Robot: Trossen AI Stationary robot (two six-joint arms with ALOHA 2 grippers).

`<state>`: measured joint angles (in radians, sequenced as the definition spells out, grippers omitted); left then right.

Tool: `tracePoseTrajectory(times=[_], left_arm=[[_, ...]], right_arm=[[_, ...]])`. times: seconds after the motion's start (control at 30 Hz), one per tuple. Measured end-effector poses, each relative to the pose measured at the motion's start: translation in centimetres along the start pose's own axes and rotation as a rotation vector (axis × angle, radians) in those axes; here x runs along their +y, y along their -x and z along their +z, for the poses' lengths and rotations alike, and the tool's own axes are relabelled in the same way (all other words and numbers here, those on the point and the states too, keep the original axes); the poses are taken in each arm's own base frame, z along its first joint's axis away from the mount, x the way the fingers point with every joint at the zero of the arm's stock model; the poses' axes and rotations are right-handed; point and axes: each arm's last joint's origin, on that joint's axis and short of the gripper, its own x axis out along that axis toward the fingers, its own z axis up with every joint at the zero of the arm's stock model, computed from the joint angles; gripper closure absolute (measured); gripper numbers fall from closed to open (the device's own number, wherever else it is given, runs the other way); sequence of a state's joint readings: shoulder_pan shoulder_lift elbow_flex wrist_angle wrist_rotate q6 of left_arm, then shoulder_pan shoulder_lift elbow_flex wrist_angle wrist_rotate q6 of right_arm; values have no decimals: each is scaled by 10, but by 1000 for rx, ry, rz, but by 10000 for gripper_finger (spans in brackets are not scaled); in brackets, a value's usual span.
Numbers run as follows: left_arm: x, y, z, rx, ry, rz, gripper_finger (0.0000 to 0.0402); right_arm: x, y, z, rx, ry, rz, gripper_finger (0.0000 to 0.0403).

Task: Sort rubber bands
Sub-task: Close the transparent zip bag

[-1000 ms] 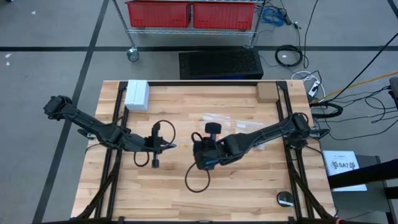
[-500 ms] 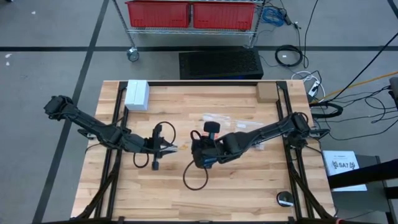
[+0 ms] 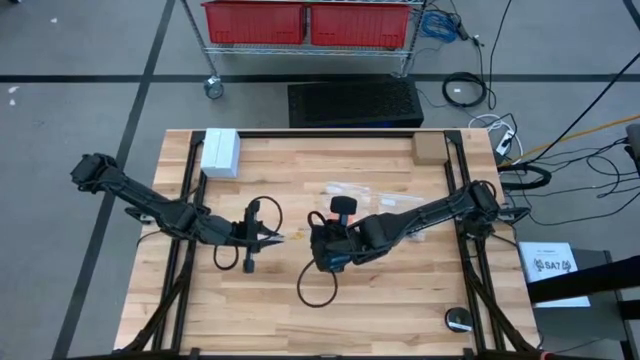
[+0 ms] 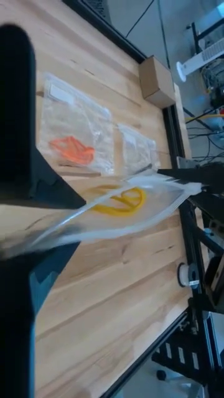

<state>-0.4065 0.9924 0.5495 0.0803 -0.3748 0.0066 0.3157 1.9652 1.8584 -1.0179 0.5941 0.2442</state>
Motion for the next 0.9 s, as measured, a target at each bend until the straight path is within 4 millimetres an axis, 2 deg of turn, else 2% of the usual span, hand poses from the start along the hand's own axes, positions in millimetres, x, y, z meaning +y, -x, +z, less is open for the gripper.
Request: tracePoseTrajectory(times=[0.23,0.47,0.73,0.9], left_arm=[[2,4,1,-1,-14,1,394],[0,1,2,-14,-19,1,398],[2,3,5,-36,-11,30,398],[3,1,2,-9,-20,79,399]], right_arm=[[-2,3,-6,45,-18,-7,403],[-2,-1,7,-49,-47,33,403],[-9,5,6,-47,-57,26,403],[-11,-2,7,-38,-59,20,403]])
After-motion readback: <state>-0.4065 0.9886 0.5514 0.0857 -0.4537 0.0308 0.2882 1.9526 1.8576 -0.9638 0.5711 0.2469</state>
